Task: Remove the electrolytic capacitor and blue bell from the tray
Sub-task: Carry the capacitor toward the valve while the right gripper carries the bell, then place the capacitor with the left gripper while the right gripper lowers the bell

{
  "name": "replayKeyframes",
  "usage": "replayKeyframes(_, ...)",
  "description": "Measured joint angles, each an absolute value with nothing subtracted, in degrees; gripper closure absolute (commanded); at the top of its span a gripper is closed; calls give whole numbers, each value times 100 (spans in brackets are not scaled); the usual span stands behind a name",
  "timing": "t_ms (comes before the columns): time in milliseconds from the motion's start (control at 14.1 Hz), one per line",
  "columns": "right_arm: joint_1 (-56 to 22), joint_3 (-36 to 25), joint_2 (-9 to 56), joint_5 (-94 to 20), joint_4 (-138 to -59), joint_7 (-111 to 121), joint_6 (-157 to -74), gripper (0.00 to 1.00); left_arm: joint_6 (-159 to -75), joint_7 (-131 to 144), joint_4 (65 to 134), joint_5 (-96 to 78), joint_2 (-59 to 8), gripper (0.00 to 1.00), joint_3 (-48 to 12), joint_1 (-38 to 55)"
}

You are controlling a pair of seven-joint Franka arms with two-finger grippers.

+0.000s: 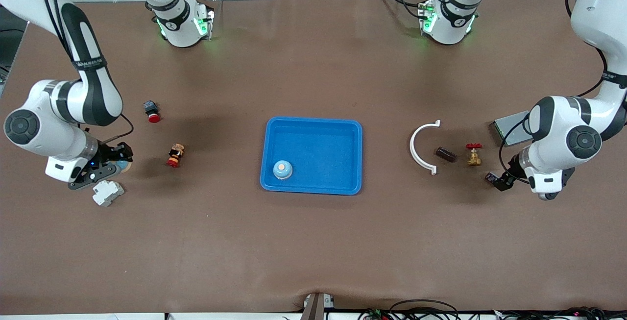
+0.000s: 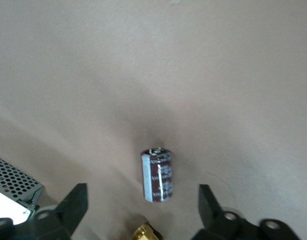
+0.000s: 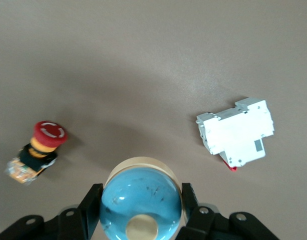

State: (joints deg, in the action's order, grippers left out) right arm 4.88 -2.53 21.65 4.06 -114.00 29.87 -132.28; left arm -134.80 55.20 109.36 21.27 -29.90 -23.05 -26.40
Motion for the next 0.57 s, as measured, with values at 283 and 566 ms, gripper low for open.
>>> replayKeyframes(283, 487, -209, 2590, 406, -11620, 2987, -14051, 86, -12929, 5216, 10636, 2127, -2613, 0, -2681, -2609)
replayKeyframes(566, 487, -194, 2758, 406, -11754, 2986, -14270, 86, -11888, 5202, 10114, 2127, -2295, 0, -3191, -2604)
